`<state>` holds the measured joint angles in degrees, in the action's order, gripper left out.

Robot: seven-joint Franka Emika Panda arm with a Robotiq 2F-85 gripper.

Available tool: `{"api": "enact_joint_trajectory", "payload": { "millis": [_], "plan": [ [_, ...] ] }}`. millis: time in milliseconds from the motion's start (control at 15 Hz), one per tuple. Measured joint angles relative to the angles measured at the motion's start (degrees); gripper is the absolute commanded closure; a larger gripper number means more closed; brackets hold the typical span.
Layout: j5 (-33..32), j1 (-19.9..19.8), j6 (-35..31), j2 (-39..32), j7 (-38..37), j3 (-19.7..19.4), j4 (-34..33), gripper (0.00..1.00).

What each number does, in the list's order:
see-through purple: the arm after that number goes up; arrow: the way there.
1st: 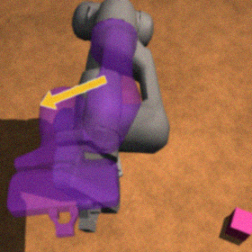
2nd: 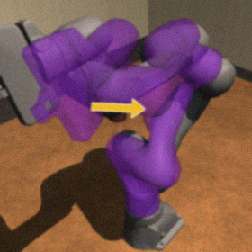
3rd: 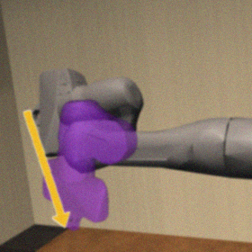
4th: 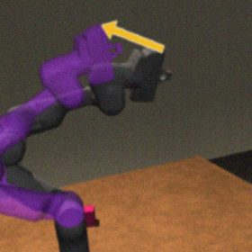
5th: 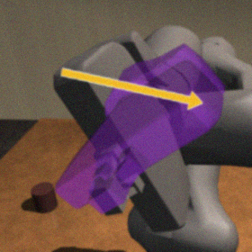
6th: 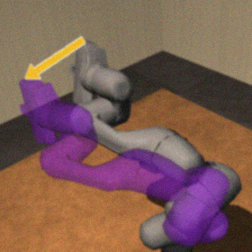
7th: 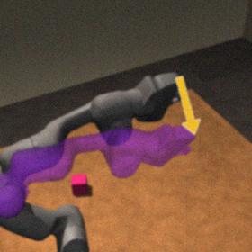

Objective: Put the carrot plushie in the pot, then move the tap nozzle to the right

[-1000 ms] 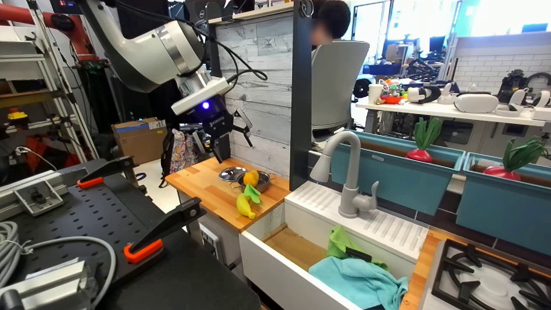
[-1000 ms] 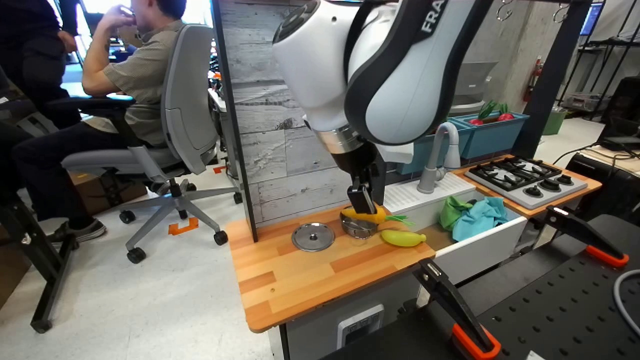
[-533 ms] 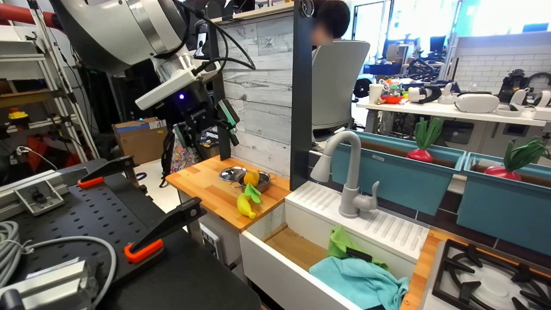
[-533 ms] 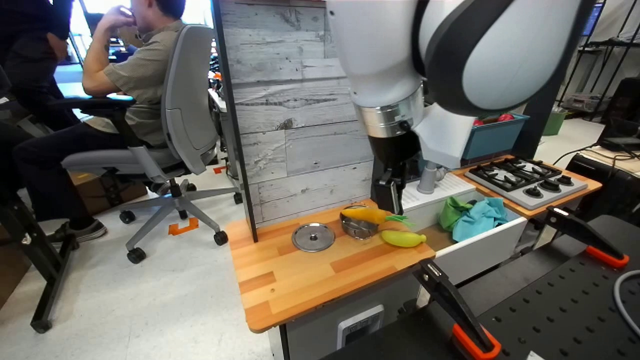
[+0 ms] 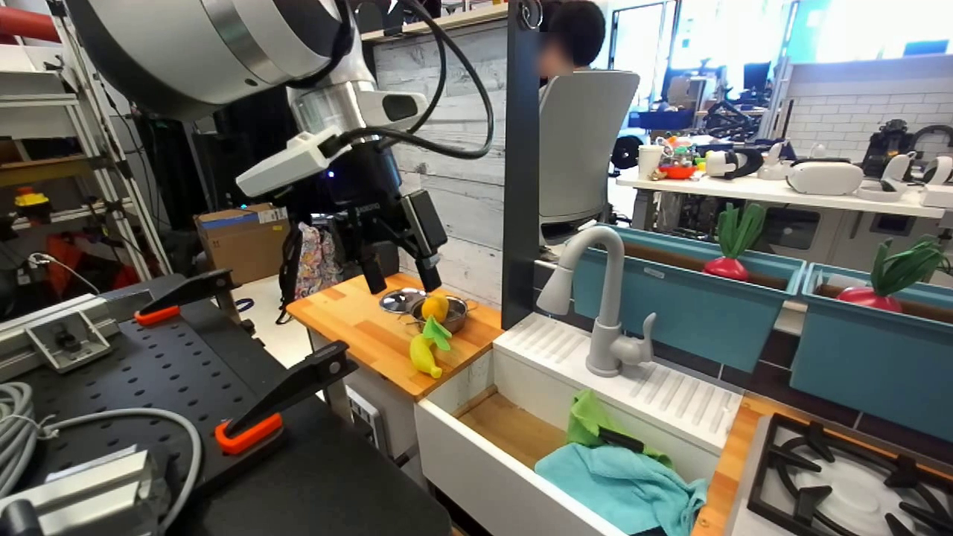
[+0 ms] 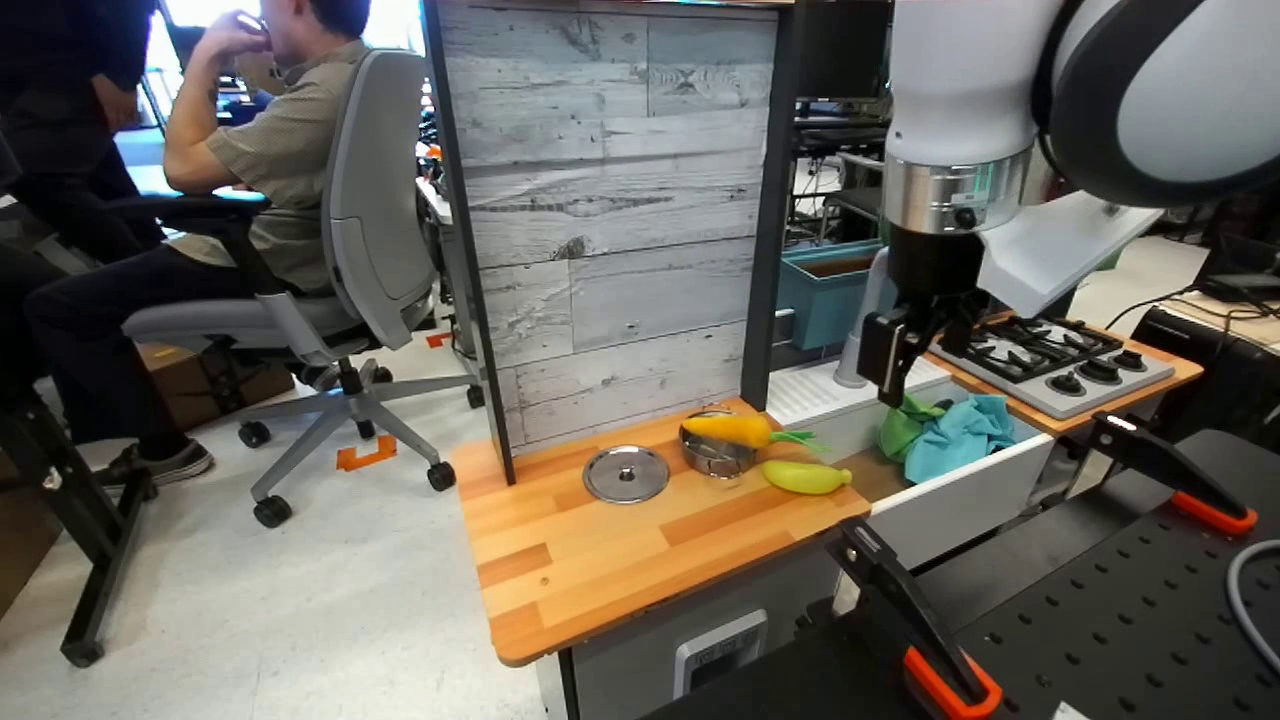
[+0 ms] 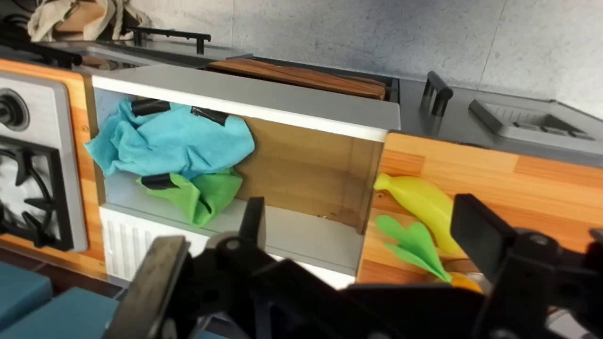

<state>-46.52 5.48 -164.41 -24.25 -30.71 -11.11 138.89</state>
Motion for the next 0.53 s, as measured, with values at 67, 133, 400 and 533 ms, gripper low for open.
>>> {"api": "enact_joint_trajectory", "payload": {
  "millis": [67,133,400,533],
  "plan": [
    [2.09,-1.77,-0.73,0.04,0.08,0.06,0.09,0.00],
    [4.29,-3.46,-1.37,0.05,0.18,0.27,0.13,0.00],
    [12.86,-9.30,-2.96,0.12,0.30,2.57,-0.15,0.00],
    [17.35,-9.15,-3.60,0.13,6.00,2.67,-0.31,0.00]
  ]
}}
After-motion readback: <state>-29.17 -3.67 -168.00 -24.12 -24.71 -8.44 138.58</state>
